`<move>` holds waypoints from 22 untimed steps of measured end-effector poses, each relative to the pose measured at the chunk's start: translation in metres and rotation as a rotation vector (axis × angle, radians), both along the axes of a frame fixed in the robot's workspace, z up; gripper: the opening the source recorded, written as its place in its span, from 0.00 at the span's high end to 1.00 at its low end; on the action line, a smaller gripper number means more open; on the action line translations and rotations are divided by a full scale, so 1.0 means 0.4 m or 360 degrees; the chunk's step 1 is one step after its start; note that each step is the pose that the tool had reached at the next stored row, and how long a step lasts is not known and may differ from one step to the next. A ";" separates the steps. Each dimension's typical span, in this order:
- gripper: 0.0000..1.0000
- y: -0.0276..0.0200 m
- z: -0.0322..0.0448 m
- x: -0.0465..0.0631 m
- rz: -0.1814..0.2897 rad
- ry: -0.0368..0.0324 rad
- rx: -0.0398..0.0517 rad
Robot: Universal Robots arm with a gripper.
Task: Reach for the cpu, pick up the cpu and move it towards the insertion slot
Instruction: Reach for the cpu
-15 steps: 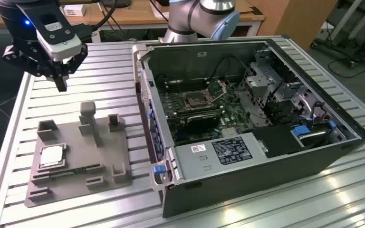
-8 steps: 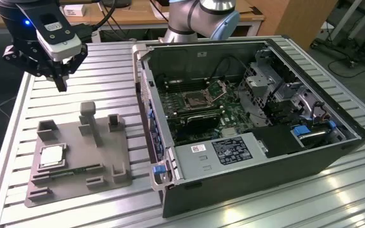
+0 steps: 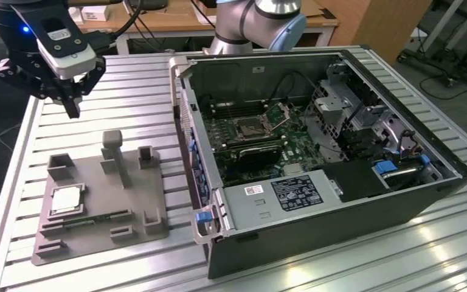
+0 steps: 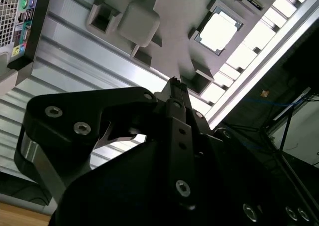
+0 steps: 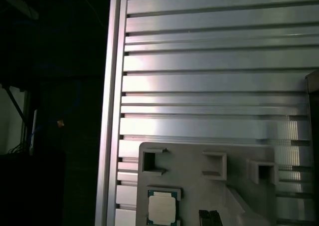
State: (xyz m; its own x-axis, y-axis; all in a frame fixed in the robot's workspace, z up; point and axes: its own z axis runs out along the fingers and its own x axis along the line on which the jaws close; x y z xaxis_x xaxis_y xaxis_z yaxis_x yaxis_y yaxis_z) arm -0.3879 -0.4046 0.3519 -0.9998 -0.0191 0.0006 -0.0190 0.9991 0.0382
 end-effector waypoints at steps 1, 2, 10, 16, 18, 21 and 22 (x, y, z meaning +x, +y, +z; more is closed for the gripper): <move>0.89 0.000 0.000 -0.004 0.0000 0.0000 0.0000; 0.89 0.000 0.000 -0.008 0.0000 0.0000 0.0000; 0.89 -0.001 -0.001 -0.012 0.0000 0.0000 0.0000; 0.89 -0.001 -0.001 -0.012 0.0000 0.0000 0.0000; 0.89 -0.001 -0.001 -0.012 0.0000 0.0000 0.0000; 0.89 -0.001 -0.001 -0.012 0.0000 0.0000 0.0000; 0.89 -0.001 -0.001 -0.012 0.0000 0.0000 0.0000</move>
